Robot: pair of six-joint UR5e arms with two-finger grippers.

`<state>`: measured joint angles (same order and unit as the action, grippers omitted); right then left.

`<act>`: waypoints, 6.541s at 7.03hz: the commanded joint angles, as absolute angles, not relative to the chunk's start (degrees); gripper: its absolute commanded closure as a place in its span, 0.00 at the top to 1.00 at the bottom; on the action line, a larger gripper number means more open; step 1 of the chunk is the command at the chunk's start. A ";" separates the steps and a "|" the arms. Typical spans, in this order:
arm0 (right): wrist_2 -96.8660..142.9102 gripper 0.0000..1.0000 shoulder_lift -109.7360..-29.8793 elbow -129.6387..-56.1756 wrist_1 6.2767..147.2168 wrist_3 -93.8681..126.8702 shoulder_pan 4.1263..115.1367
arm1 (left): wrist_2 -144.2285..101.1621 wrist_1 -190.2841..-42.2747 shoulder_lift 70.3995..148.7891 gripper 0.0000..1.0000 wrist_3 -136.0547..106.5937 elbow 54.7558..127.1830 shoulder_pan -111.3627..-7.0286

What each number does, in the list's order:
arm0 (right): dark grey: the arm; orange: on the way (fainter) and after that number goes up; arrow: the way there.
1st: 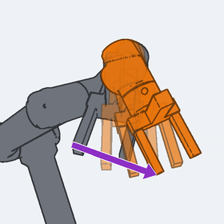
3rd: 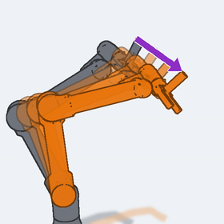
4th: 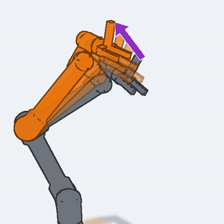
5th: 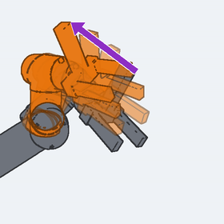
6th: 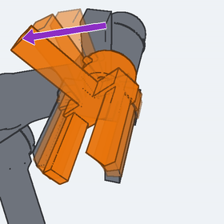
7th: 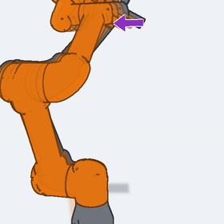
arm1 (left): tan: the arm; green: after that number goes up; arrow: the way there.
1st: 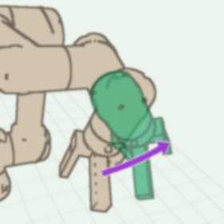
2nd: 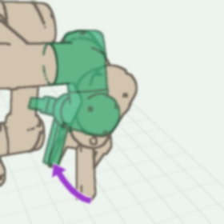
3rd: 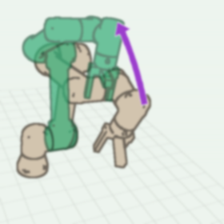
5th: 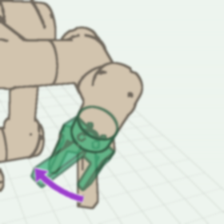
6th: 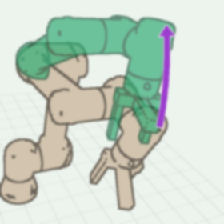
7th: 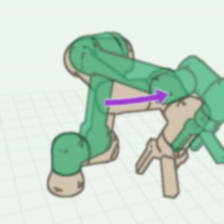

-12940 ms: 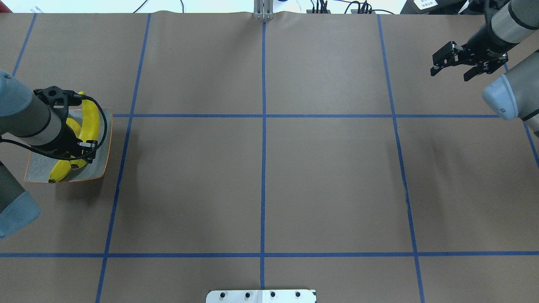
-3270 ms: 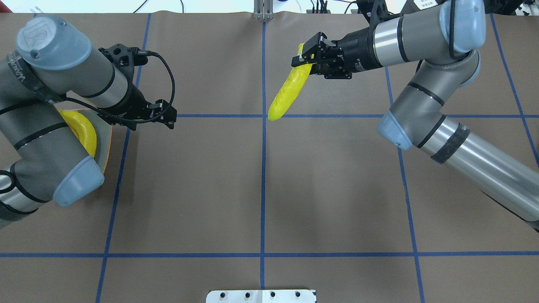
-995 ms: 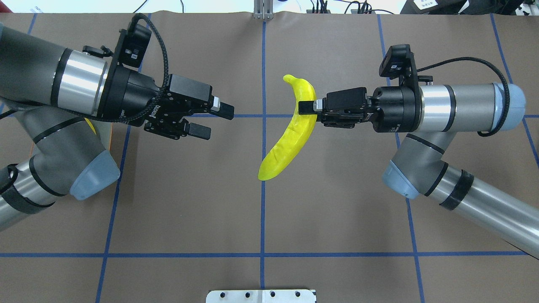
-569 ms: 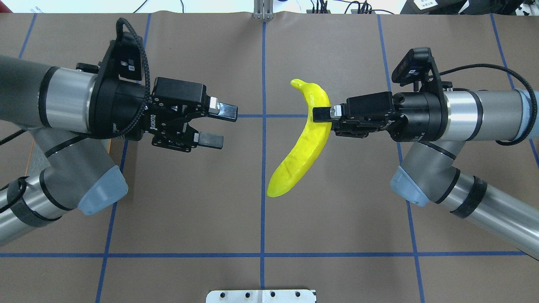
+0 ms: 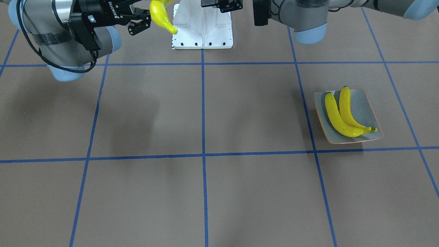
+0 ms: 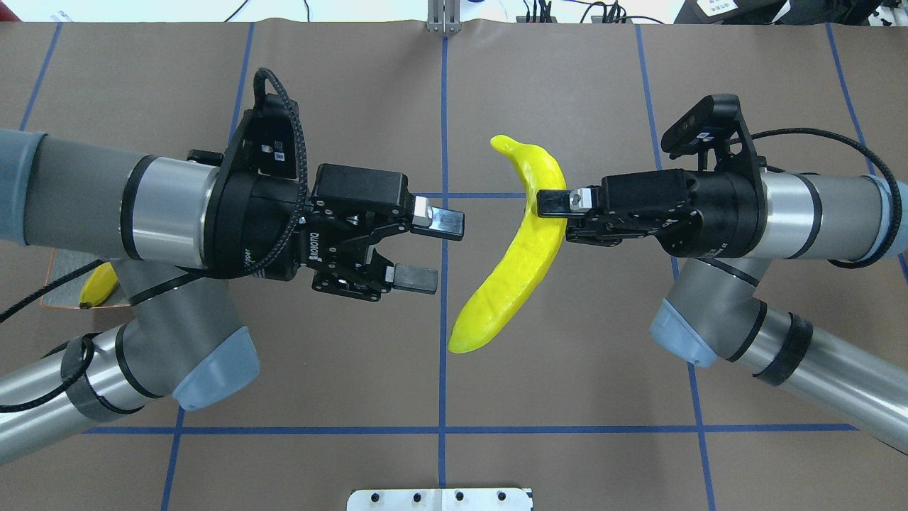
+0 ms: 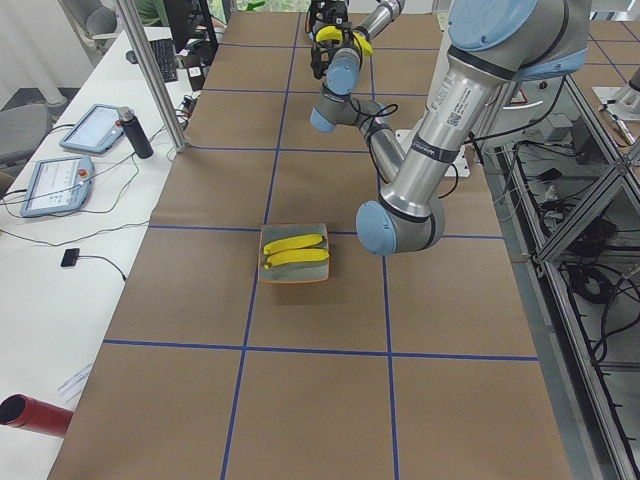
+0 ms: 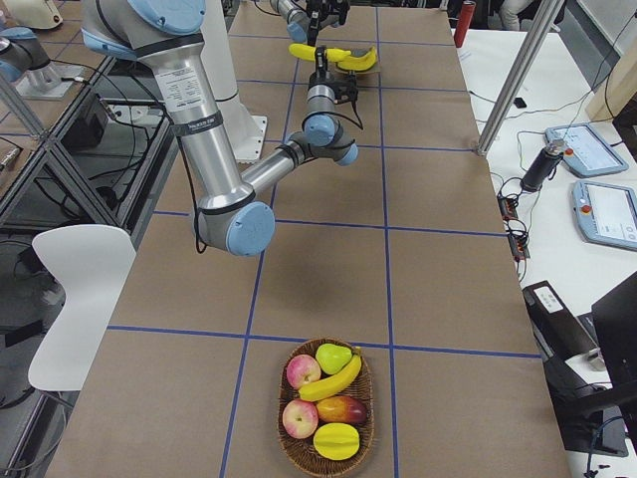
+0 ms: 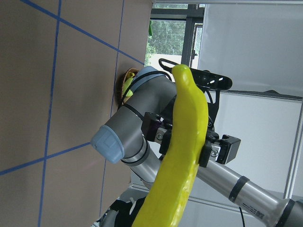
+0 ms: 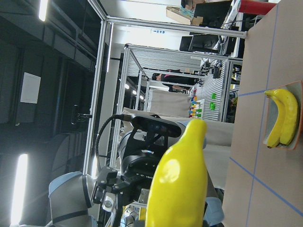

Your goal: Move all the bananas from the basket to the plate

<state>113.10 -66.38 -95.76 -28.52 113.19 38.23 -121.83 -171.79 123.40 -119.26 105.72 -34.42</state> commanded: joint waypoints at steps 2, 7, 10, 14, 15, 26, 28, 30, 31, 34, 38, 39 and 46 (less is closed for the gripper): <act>108.99 0.00 -66.27 -95.71 -33.22 113.20 34.19 | -118.31 -171.91 124.72 1.00 -119.88 105.30 -31.82; 106.79 0.00 -65.65 -95.71 -33.75 113.12 32.79 | -118.30 -171.83 125.07 1.00 -119.88 105.55 -28.57; 106.26 0.00 -65.65 -95.71 -33.84 113.20 32.08 | -118.21 -171.91 125.33 0.99 -119.71 105.38 -27.34; 105.91 0.00 -65.74 -95.36 -34.01 113.12 31.20 | -118.30 -171.83 125.33 0.70 -119.62 105.38 -27.33; 105.82 0.00 -65.74 -95.36 -34.01 113.12 31.11 | -118.30 -171.91 125.25 0.60 -119.53 105.29 -27.25; 101.25 1.00 -66.62 -96.94 -32.87 113.91 27.95 | -118.39 -171.83 123.93 0.00 -120.32 105.64 -26.72; 101.34 1.00 -67.93 -97.03 -32.87 113.82 27.95 | -118.39 -172.00 124.01 0.00 -122.25 105.91 -26.89; 101.60 1.00 -68.90 -97.12 -33.05 113.82 29.61 | -118.48 -172.00 124.01 0.00 -123.65 106.35 -28.20; 101.69 1.00 -70.39 -97.47 -33.31 113.73 30.92 | -118.48 -172.00 123.93 0.00 -123.92 106.35 -29.17; 105.96 1.00 -73.47 -97.29 -26.25 113.47 40.90 | -118.65 -171.47 121.39 0.00 -122.79 104.42 -34.08; 131.43 1.00 -73.65 -95.02 6.24 98.63 63.51 | -118.12 -163.34 117.87 0.00 -106.72 102.66 -42.86; 133.31 1.00 -75.13 -94.40 14.51 89.91 65.46 | -117.52 -159.65 117.86 0.00 -103.39 101.87 -44.11; 128.76 1.00 -78.75 -91.14 72.54 30.39 69.25 | -118.12 -107.64 108.39 0.00 -56.72 102.48 -58.36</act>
